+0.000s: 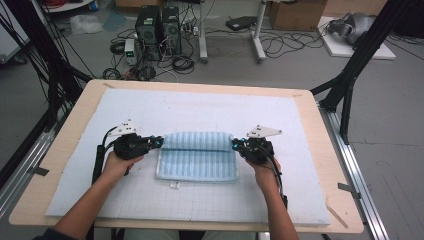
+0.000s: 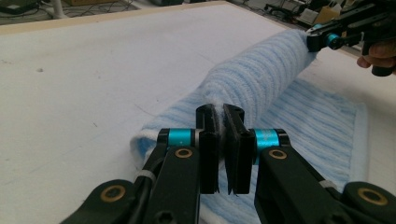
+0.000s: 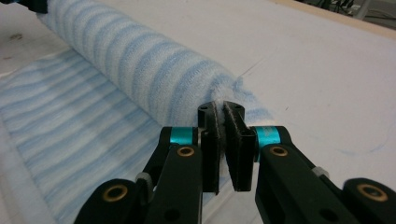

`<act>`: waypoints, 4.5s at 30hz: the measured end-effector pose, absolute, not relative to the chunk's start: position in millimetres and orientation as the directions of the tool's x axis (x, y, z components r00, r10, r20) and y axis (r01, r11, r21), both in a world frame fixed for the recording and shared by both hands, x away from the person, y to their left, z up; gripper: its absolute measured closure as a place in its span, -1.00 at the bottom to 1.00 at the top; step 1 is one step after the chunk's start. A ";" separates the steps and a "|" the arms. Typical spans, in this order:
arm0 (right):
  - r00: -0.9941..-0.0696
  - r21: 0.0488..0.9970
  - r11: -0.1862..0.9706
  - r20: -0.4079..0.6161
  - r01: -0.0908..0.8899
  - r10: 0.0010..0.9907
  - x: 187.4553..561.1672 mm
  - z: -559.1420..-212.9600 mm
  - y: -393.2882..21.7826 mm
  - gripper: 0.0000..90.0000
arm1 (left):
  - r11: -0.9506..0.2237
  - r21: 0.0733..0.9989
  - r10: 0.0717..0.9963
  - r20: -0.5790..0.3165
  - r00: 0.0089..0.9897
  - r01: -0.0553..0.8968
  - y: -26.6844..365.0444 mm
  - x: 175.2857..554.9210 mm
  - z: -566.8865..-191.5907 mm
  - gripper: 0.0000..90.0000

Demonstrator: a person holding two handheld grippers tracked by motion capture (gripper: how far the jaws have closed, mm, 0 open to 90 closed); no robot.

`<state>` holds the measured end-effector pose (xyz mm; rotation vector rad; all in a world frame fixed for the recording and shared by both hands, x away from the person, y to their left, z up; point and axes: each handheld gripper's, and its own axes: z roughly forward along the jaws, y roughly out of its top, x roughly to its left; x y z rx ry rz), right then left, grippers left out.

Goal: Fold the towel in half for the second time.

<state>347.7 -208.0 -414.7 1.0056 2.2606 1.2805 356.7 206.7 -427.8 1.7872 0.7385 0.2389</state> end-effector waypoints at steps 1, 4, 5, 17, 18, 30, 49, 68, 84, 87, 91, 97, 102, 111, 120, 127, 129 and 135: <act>-0.684 0.851 0.333 0.041 0.407 0.729 344.3 -415.9 -208.5 0.89 | -0.171 0.918 0.589 -0.196 0.784 0.358 206.5 354.3 -427.8 0.88; -0.684 0.857 0.320 0.050 0.404 0.728 334.7 -418.7 -209.9 0.90 | -0.175 0.918 0.586 -0.194 0.787 0.357 206.6 349.0 -427.4 0.88; -0.684 0.859 0.317 0.053 0.403 0.727 331.3 -419.6 -210.1 0.89 | -0.166 0.923 0.585 -0.191 0.788 0.347 207.3 342.2 -428.0 0.88; -0.695 0.863 0.323 0.044 0.388 0.718 290.2 -424.7 -210.5 0.89 | -0.208 0.919 0.572 -0.164 0.804 0.336 210.7 309.5 -430.9 0.87; -0.694 0.866 0.321 0.041 0.384 0.719 287.0 -423.9 -210.5 0.89 | -0.212 0.917 0.573 -0.164 0.803 0.339 211.3 304.4 -432.2 0.87; -0.704 0.858 0.355 0.010 0.370 0.710 262.1 -422.5 -209.4 0.89 | -0.238 0.904 0.570 -0.165 0.805 0.354 212.8 284.2 -437.5 0.86; -0.724 0.859 0.331 0.062 0.389 0.687 272.9 -421.3 -188.7 0.34 | -0.230 0.891 0.631 -0.171 0.757 0.392 190.6 300.1 -431.4 0.25; -0.765 0.805 0.403 0.096 0.436 0.637 277.3 -430.0 -190.0 0.22 | -0.278 0.837 0.697 -0.162 0.699 0.472 191.5 306.0 -428.8 0.10; -0.759 0.819 0.371 0.115 0.437 0.641 303.3 -431.2 -198.2 0.13 | -0.442 0.807 0.708 0.046 0.705 0.391 169.0 345.1 -445.3 0.61; -0.738 0.816 0.371 0.098 0.444 0.667 308.6 -433.5 -200.6 0.12 | -0.402 0.810 0.755 0.030 0.655 0.427 173.1 350.6 -447.3 0.42; -0.694 0.832 0.334 0.083 0.443 0.715 314.5 -427.4 -202.6 0.29 | -0.314 0.844 0.757 -0.054 0.651 0.435 180.9 350.3 -438.9 0.41; -0.679 0.797 0.375 0.059 0.474 0.732 332.7 -436.4 -193.1 0.52 | -0.268 0.857 0.712 -0.132 0.690 0.440 181.2 351.2 -440.7 0.45; -0.656 0.773 0.398 0.031 0.494 0.754 342.0 -445.0 -191.9 0.52 | -0.317 0.826 0.713 -0.116 0.692 0.465 176.3 352.7 -449.2 0.47; -0.621 0.771 0.389 0.010 0.504 0.784 342.9 -445.4 -197.9 0.40 | -0.323 0.819 0.743 -0.091 0.663 0.475 178.3 350.1 -449.3 0.50; -0.615 0.814 0.356 0.002 0.458 0.788 326.2 -431.8 -215.4 0.11 | -0.235 0.855 0.761 -0.135 0.635 0.463 199.5 348.2 -439.0 0.29; -0.565 0.896 0.275 -0.034 0.348 0.824 302.7 -406.4 -244.2 -0.64 | -0.043 0.926 0.715 -0.233 0.659 0.375 226.0 345.5 -420.8 -0.42; -0.535 0.901 0.277 -0.061 0.334 0.843 298.3 -404.4 -248.7 -0.78 | 0.001 0.937 0.696 -0.251 0.673 0.349 232.4 345.0 -416.9 -0.59; -0.545 0.894 0.292 -0.066 0.341 0.836 291.8 -403.9 -262.6 -0.78 | 0.008 0.947 0.691 -0.236 0.683 0.320 236.3 344.2 -413.9 -0.65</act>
